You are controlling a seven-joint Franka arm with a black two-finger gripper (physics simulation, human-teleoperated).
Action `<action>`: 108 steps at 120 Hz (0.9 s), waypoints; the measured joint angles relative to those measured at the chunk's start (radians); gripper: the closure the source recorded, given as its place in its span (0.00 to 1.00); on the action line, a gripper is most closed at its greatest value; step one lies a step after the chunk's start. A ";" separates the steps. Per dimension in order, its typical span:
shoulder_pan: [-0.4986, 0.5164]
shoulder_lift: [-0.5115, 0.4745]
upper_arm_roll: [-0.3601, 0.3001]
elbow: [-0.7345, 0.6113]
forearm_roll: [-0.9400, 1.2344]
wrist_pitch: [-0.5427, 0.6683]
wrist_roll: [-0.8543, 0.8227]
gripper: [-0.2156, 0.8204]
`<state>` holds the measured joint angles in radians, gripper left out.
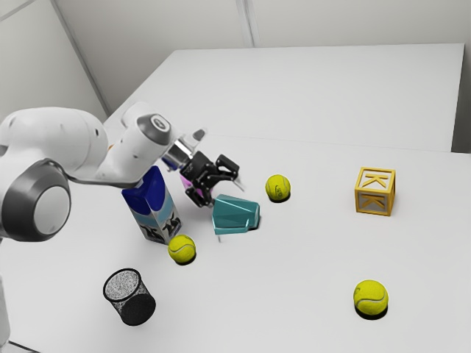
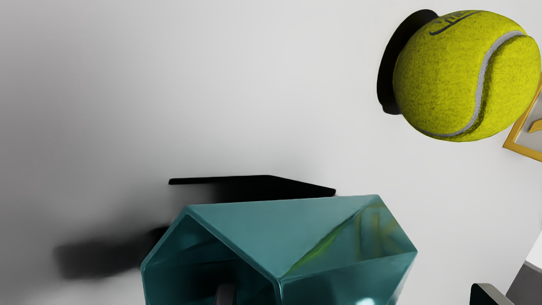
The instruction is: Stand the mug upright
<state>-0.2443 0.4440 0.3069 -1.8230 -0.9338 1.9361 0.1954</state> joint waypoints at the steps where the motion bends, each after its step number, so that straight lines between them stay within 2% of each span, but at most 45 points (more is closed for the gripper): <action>1: 0.000 0.001 0.000 0.000 -0.001 0.000 -0.001 0.21; 36: -0.009 0.015 -0.001 -0.019 -0.030 0.000 -0.028 0.23; 81: -0.009 0.009 -0.002 -0.026 -0.038 0.011 -0.053 0.74; 108: -0.013 -0.021 -0.002 -0.024 -0.028 0.014 -0.064 0.87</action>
<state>-0.2570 0.4233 0.3053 -1.8472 -0.9620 1.9497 0.1317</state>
